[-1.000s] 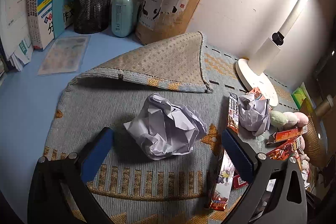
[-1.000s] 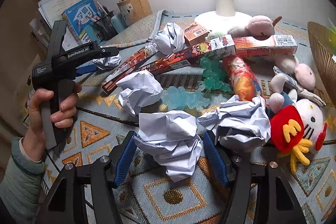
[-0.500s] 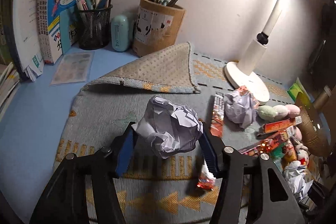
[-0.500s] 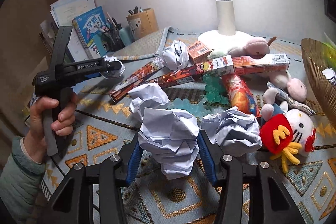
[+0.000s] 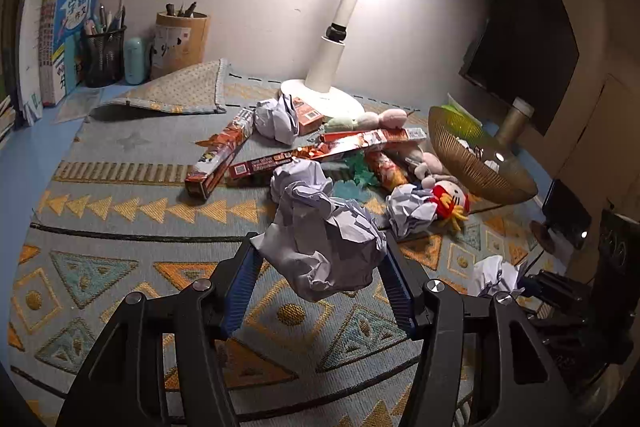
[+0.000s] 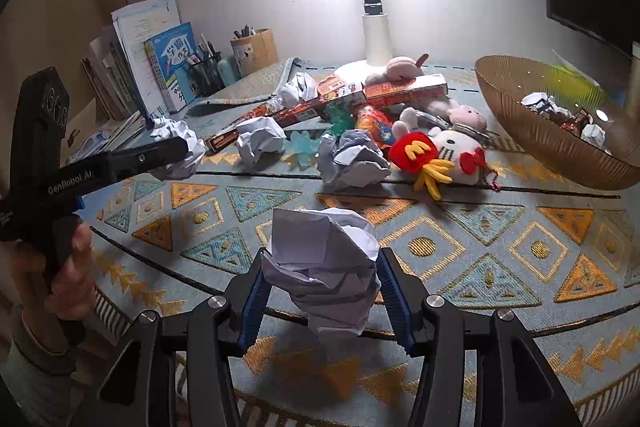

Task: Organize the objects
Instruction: 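Carry both paper balls to the golden bowl and open both grippers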

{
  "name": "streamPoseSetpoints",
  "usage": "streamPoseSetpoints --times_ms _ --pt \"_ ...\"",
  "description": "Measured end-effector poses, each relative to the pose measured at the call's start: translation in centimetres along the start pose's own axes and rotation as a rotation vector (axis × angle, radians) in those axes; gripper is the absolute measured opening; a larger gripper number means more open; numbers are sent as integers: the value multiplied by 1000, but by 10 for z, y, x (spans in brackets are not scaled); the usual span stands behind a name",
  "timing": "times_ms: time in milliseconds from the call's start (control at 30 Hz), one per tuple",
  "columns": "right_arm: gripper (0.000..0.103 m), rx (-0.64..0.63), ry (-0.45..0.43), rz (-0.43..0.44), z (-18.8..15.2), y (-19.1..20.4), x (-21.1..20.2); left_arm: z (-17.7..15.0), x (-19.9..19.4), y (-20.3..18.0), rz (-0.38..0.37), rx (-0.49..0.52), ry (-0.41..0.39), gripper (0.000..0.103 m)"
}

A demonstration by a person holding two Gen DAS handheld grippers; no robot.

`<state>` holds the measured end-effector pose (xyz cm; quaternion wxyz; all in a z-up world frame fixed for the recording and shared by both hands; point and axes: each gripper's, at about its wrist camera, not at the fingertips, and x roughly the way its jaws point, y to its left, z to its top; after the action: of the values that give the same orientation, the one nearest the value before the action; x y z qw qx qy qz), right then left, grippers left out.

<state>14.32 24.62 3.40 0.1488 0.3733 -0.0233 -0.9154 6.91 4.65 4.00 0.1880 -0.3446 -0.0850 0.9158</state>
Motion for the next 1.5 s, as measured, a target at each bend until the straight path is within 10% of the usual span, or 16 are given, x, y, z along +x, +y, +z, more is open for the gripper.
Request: streamPoseSetpoints --times_ms 600,733,867,1233,1500 --pt "69 39 37 -30 -26 -13 7 -10 13 4 10 4 26 56" --pt "43 71 19 -21 -21 -15 10 -8 14 -1 31 25 37 56" --pt "42 70 -46 -4 -15 -16 -7 6 11 -20 -13 61 42 56" --pt "42 198 -356 -337 71 -118 -117 116 56 -147 -258 229 -8 56" --pt "43 315 -301 -428 107 -188 -103 131 135 -202 -300 249 50 58"
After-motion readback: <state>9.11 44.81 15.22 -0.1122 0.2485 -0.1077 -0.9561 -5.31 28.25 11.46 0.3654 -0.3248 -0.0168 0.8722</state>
